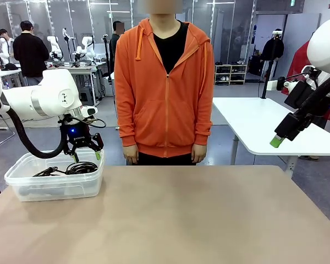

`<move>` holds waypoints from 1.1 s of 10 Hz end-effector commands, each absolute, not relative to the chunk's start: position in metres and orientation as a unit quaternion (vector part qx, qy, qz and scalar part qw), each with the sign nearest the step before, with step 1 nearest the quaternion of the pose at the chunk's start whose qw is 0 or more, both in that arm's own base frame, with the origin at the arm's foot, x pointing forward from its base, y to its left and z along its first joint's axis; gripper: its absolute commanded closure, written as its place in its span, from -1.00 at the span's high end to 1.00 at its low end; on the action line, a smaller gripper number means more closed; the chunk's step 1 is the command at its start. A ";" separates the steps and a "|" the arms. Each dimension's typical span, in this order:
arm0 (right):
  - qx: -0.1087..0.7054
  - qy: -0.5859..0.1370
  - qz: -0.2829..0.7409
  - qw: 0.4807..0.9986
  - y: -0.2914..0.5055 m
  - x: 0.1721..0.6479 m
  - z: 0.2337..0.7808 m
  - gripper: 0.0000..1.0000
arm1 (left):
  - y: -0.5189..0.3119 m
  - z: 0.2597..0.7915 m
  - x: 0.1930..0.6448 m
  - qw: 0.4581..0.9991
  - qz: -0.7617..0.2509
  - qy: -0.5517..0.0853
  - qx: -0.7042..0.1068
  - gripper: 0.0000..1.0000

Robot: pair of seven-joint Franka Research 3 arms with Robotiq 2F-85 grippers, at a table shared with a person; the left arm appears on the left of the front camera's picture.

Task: Organize and store the cables.
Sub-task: Place the USB Extension Cable into the Organizing box.

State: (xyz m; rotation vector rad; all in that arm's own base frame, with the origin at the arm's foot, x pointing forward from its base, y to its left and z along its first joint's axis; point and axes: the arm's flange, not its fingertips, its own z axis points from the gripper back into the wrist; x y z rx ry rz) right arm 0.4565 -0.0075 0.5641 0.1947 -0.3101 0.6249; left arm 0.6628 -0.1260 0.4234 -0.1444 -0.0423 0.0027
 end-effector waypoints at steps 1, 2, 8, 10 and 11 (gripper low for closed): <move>0.091 -0.150 0.305 0.936 -0.008 0.457 0.564 1.00 | -0.126 0.424 0.666 0.997 0.004 -0.023 -0.076 0.85; 0.091 -0.150 0.305 0.936 -0.008 0.457 0.564 1.00 | -0.126 0.424 0.666 0.997 0.004 -0.023 -0.076 0.85; 0.091 -0.150 0.305 0.936 -0.008 0.457 0.564 1.00 | -0.126 0.424 0.666 0.997 0.004 -0.023 -0.076 0.85; 0.091 -0.150 0.305 0.936 -0.008 0.457 0.564 1.00 | -0.126 0.424 0.666 0.997 0.004 -0.023 -0.076 0.85; 0.091 -0.150 0.305 0.936 -0.008 0.457 0.564 1.00 | -0.126 0.424 0.666 0.997 0.004 -0.023 -0.076 0.85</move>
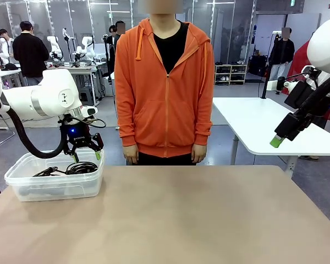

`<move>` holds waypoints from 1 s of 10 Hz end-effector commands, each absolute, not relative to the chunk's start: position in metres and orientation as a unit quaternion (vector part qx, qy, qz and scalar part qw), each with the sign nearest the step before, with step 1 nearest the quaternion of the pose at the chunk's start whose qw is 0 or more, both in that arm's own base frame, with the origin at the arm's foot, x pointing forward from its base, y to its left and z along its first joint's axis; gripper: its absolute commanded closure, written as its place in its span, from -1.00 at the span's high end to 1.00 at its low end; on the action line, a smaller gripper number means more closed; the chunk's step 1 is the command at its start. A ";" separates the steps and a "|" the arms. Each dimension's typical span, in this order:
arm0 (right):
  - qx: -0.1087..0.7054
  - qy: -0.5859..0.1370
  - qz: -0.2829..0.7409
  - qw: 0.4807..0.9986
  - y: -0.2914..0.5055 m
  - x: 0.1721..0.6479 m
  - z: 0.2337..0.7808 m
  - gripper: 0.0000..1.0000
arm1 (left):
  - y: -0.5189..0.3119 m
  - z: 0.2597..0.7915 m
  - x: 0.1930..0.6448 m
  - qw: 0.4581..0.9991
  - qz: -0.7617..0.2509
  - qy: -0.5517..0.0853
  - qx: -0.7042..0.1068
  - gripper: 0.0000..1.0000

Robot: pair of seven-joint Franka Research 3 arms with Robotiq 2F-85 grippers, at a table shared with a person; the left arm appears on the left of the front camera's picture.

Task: Organize and store the cables.
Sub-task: Place the USB Extension Cable into the Organizing box.

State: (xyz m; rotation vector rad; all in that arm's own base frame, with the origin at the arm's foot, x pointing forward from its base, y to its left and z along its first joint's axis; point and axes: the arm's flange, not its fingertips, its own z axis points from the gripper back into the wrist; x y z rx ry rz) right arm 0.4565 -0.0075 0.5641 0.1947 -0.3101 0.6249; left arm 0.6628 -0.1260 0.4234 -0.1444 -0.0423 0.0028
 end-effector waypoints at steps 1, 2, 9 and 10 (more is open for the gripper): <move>0.091 -0.150 0.305 0.936 -0.008 0.457 0.564 1.00 | -0.126 0.424 0.666 0.997 0.004 -0.023 -0.076 0.85; 0.091 -0.150 0.305 0.936 -0.008 0.457 0.564 1.00 | -0.126 0.424 0.666 0.997 0.004 -0.023 -0.076 0.85; 0.091 -0.150 0.305 0.936 -0.008 0.457 0.564 1.00 | -0.126 0.424 0.666 0.997 0.004 -0.023 -0.076 0.85; 0.091 -0.150 0.305 0.936 -0.008 0.457 0.564 1.00 | -0.126 0.424 0.666 0.997 0.004 -0.023 -0.076 0.85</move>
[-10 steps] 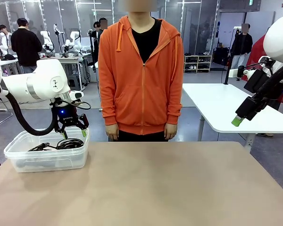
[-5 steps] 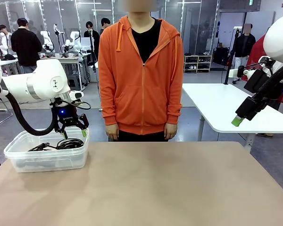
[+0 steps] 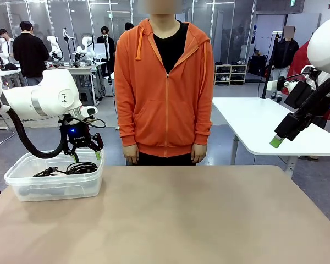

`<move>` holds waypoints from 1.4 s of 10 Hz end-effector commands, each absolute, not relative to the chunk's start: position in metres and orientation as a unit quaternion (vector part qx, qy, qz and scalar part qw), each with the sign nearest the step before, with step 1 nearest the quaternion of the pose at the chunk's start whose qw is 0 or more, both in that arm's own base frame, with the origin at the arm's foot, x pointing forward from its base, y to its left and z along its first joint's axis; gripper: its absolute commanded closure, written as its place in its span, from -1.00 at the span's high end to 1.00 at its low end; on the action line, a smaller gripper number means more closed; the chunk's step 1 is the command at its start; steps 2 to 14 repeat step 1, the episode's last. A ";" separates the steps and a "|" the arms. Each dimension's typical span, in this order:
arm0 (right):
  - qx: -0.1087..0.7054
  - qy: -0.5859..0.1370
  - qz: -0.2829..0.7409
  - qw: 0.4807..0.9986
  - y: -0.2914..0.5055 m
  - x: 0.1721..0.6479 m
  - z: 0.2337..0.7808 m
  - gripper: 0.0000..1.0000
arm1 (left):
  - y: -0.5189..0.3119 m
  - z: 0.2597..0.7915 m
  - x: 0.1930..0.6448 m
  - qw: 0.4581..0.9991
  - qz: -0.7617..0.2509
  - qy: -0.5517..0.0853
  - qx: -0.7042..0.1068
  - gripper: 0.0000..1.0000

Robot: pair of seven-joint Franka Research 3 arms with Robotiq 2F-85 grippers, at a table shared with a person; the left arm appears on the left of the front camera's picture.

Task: Organize and store the cables.
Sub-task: Place the USB Extension Cable into the Organizing box.

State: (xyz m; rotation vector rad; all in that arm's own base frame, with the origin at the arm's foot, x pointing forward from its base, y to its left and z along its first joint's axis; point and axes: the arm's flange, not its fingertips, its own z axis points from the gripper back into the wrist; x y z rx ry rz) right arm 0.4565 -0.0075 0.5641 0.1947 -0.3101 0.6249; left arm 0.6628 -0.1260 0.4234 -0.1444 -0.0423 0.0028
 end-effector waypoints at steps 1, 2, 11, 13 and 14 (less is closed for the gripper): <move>0.091 -0.150 0.305 0.936 -0.008 0.457 0.564 1.00 | -0.126 0.424 0.666 0.997 0.004 -0.023 -0.076 0.85; 0.091 -0.150 0.305 0.936 -0.008 0.457 0.564 1.00 | -0.126 0.424 0.666 0.997 0.004 -0.023 -0.076 0.85; 0.091 -0.150 0.305 0.936 -0.008 0.457 0.564 1.00 | -0.126 0.424 0.666 0.997 0.004 -0.023 -0.076 0.85; 0.091 -0.150 0.305 0.936 -0.008 0.457 0.564 1.00 | -0.126 0.424 0.666 0.997 0.004 -0.023 -0.076 0.85; 0.091 -0.150 0.305 0.936 -0.008 0.457 0.564 1.00 | -0.126 0.424 0.666 0.997 0.004 -0.023 -0.076 0.85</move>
